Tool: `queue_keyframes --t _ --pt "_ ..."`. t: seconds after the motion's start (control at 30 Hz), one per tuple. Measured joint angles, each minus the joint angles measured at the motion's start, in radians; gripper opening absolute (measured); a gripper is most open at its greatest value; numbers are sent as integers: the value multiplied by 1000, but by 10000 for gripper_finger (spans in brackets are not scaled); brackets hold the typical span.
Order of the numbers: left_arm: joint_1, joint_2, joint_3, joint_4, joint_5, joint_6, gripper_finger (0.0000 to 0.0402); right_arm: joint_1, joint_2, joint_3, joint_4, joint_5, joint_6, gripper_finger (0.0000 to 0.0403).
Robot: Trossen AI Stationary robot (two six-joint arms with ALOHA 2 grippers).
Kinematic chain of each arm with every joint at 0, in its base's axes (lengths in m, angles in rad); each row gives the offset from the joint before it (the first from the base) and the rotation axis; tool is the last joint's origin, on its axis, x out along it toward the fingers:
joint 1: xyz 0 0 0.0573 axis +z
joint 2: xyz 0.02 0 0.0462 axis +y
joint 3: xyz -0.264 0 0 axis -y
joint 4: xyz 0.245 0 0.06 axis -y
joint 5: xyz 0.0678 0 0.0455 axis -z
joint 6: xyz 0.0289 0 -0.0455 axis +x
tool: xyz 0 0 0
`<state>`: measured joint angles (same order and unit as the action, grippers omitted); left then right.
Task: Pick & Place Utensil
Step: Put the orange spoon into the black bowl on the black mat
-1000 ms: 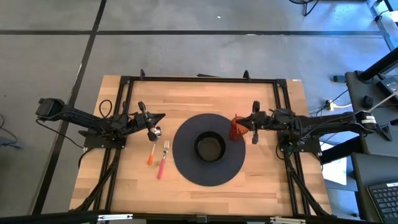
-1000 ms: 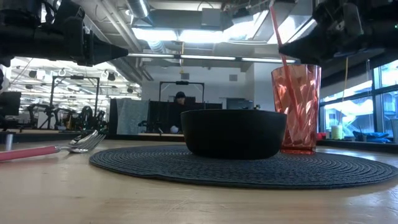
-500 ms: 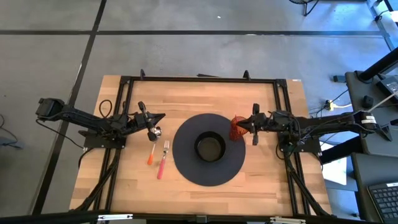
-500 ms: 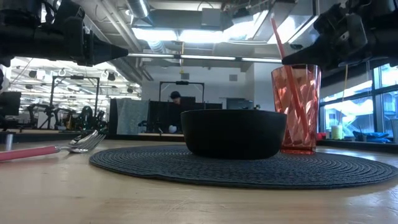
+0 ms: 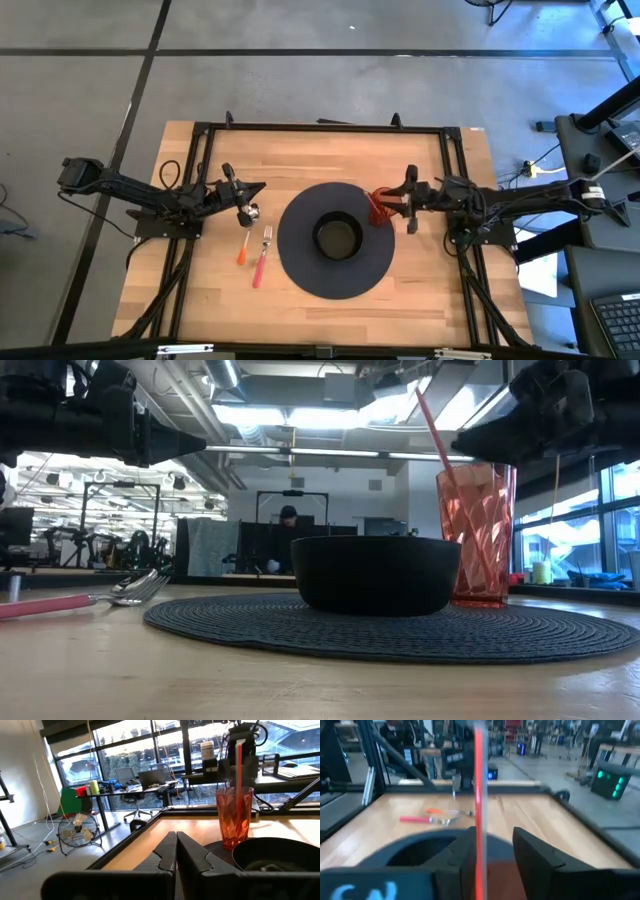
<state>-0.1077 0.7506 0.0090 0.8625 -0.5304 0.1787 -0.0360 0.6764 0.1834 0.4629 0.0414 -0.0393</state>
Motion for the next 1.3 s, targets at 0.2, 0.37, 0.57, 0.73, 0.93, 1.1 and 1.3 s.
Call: queue_keyframes --t 0.2,0.37,0.57,0.73,0.93,1.1,1.3 --pt "0 0 0 0 0 -1 1 0 -106 100 -105 -6 -24 134" --pt "0 0 0 -8 0 -1 7 0 -189 219 -288 -104 -21 120" --pt "0 0 0 -8 0 -1 6 0 -315 307 -422 -346 -109 34" --pt "0 0 0 -8 -1 -1 2 0 -470 283 -426 -416 -77 9" --pt "0 0 0 -8 -3 -1 5 0 -627 163 -447 -389 -70 5" --pt "0 0 0 -7 -6 -1 3 0 -675 71 -389 -393 -78 3" --pt "0 0 0 -7 -10 -58 3 0 -669 -32 -326 -391 -81 2"
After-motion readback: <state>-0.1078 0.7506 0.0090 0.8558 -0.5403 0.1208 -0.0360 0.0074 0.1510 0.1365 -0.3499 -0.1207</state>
